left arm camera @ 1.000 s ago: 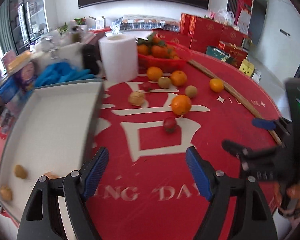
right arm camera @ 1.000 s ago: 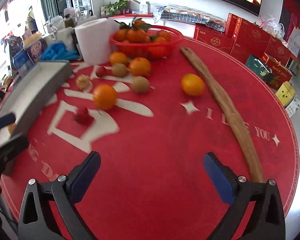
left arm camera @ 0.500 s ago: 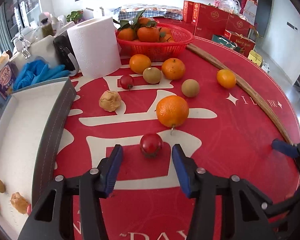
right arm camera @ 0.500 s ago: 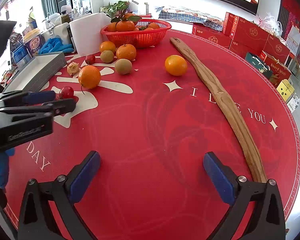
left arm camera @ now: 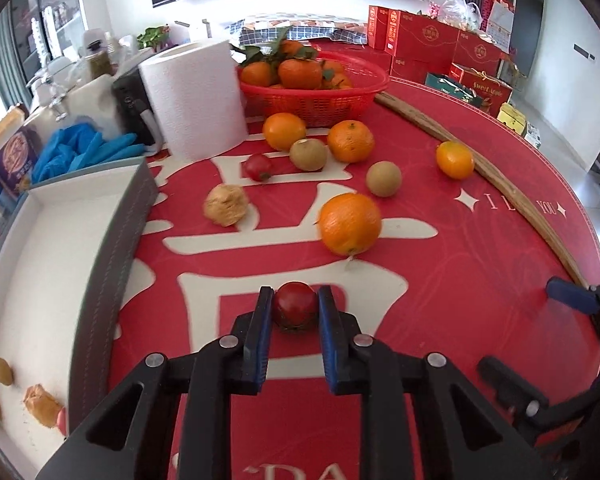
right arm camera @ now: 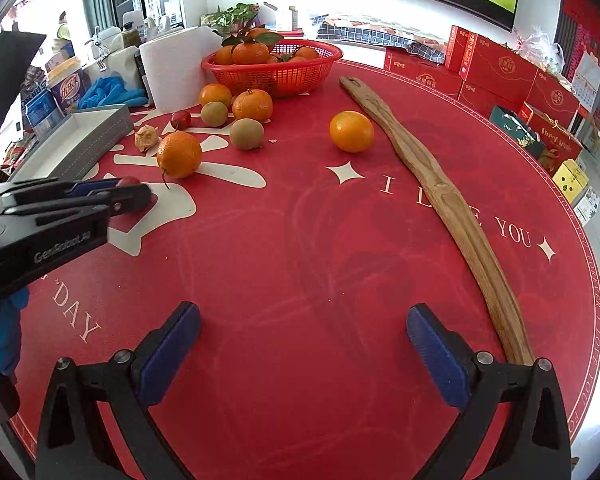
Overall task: Organize fruits
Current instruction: 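Grasp a red cherry tomato with the left tool while the right tool grasps an orange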
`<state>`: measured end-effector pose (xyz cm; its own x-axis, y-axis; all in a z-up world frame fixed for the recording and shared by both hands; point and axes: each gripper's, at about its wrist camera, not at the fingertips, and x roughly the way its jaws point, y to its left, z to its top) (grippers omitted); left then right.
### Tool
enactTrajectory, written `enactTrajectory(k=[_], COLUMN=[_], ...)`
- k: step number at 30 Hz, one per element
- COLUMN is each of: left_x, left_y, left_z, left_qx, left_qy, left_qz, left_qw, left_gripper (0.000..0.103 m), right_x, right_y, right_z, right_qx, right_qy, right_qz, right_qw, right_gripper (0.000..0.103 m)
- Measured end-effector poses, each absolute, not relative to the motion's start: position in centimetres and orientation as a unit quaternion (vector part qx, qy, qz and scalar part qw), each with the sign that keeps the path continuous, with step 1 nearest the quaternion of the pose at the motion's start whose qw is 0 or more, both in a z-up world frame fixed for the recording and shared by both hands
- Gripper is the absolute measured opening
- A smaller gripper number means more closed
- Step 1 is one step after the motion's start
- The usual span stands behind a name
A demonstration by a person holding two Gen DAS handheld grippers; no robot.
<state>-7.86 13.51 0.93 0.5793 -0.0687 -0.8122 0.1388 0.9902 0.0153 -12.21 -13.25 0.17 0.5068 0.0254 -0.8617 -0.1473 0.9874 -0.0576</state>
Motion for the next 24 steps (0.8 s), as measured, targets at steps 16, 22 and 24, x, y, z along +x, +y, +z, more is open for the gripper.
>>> enactTrajectory(k=[16,22,24], left_x=[-11.4,-11.4,-11.5], left_y=[16.8,16.9,17.0], left_z=[0.9,0.8,0.8], left_qx=[0.051,0.046,0.045], left_qy=[0.441,0.438,0.435], left_qz=[-0.019,-0.020,-0.021], left_qw=[0.896,0.897,0.899], left_gripper=[0.024,0.024,0.024], right_x=[-4.1,-2.7,-2.6], right_y=[-6.0,-3.9,-3.8], right_z=[-0.5,-0.3,-0.2], right_qx=[-0.053,-0.058,-0.063], right_qy=[0.506,0.497,0.492], right_qz=[0.118,0.118,0.111], right_qw=[0.853,0.858,0.861], right_gripper=[0.103,0.073,0.053])
